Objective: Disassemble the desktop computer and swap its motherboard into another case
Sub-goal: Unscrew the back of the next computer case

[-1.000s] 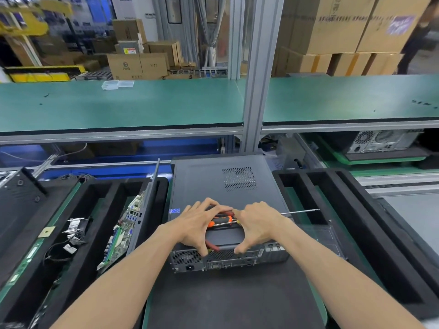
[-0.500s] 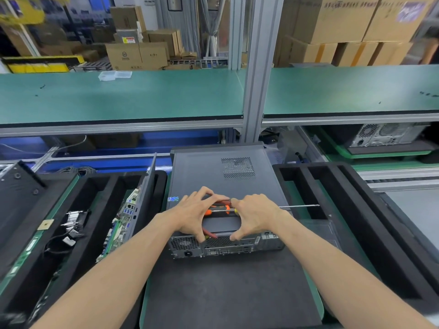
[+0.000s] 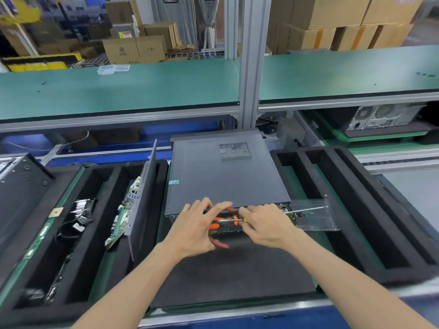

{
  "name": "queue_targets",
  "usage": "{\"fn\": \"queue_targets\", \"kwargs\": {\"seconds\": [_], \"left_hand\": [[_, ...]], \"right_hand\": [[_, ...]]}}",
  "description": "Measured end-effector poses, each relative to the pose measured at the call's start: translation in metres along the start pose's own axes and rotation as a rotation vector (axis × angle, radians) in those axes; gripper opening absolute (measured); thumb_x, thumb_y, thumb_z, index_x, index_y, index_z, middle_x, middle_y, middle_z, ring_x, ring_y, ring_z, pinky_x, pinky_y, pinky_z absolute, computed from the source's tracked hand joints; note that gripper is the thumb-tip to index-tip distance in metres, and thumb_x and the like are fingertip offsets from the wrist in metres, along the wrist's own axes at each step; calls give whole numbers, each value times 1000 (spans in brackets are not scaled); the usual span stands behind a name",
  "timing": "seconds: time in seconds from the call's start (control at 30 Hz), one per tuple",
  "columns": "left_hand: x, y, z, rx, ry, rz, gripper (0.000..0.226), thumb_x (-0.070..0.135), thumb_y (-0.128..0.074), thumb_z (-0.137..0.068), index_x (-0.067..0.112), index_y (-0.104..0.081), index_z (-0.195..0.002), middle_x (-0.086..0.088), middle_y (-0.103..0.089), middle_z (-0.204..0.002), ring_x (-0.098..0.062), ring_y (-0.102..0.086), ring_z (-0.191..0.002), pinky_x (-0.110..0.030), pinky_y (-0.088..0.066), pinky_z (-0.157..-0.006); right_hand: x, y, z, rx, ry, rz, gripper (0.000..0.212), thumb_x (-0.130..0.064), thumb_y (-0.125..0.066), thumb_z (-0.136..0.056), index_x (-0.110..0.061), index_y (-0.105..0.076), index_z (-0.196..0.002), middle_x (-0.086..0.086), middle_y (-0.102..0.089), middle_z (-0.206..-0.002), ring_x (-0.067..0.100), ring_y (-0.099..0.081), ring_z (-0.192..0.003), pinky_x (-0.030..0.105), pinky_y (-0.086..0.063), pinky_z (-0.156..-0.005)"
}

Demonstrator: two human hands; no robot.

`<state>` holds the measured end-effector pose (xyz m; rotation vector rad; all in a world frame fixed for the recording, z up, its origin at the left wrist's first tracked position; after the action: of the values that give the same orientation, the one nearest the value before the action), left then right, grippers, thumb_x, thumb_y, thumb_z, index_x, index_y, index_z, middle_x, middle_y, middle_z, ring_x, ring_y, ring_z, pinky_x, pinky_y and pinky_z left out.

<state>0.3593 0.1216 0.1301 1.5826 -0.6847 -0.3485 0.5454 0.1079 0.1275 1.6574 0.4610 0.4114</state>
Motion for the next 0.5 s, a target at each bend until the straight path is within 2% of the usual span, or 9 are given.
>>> {"fn": "queue_targets", "kwargs": {"seconds": [0.17, 0.27, 0.5], "left_hand": [[9, -38, 31, -112, 28, 16, 102, 90, -53, -63, 50, -18, -150, 19, -43, -105, -9, -45, -92, -31, -43, -80], [4, -66, 39, -227, 78, 20, 104, 83, -59, -61, 53, -12, -149, 17, -45, -111, -11, -45, -98, -33, -42, -86], [-18, -119, 46, -424, 183, 80, 115, 74, -73, -53, 56, -5, -144, 10, -33, -120, -17, -37, -110, -38, -36, -94]], "right_hand": [[-18, -28, 27, -132, 27, -15, 29, -41, -33, -99, -18, -49, -105, 5, -64, -94, 34, -66, -80, 40, -44, -64], [-26, -50, 33, -188, 7, -37, 29, -41, -32, -102, -18, -48, -110, 7, -64, -100, 35, -66, -85, 42, -46, -67], [-41, -95, 27, -337, -72, -121, 32, -38, -34, -107, -13, -48, -121, 14, -58, -114, 41, -63, -98, 48, -49, -76]]}}
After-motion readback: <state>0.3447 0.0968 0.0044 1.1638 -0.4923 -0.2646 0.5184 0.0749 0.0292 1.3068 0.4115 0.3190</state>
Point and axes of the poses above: each hand's wrist, its own z-axis away from the middle knuckle, its own y-axis out of the back of the hand, x = y × z, the point moved 5 cm from there along -z, towards the middle knuckle
